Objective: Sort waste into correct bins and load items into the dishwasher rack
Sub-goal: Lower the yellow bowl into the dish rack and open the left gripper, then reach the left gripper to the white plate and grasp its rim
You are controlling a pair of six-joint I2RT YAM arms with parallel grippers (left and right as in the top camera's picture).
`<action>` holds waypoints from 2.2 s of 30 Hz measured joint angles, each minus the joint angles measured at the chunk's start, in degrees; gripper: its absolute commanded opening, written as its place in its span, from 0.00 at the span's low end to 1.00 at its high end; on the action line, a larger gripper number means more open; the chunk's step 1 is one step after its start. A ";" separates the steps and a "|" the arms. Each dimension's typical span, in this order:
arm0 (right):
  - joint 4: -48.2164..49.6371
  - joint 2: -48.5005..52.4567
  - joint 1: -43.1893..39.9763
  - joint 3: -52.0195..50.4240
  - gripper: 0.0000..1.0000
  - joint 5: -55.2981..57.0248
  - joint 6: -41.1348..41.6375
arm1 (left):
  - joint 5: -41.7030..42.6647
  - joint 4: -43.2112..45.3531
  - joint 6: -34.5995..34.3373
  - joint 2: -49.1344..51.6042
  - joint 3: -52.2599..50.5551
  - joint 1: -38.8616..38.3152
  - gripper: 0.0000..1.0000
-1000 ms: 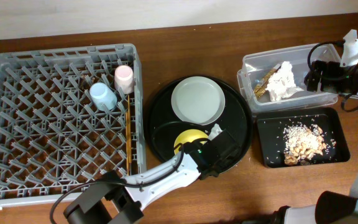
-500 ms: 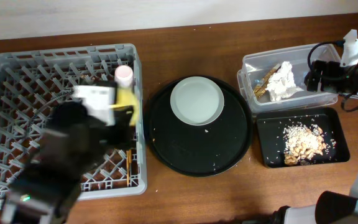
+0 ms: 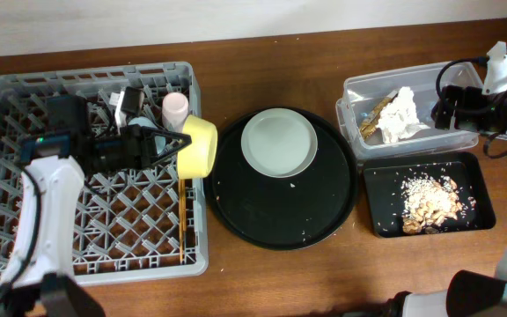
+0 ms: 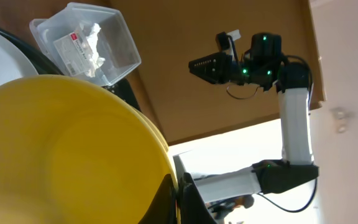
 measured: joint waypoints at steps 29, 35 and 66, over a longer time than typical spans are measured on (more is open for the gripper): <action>0.00 0.02 0.00 0.00 0.99 0.00 -0.02 | -12.33 3.89 5.11 11.89 -13.51 20.85 0.48; 0.00 0.02 0.00 0.00 0.99 0.00 -0.02 | -15.32 1.18 4.35 11.91 -12.85 26.80 0.47; 0.02 0.02 0.00 0.00 0.99 0.00 0.02 | -86.31 -1.03 -19.78 -6.32 -1.88 -6.95 0.48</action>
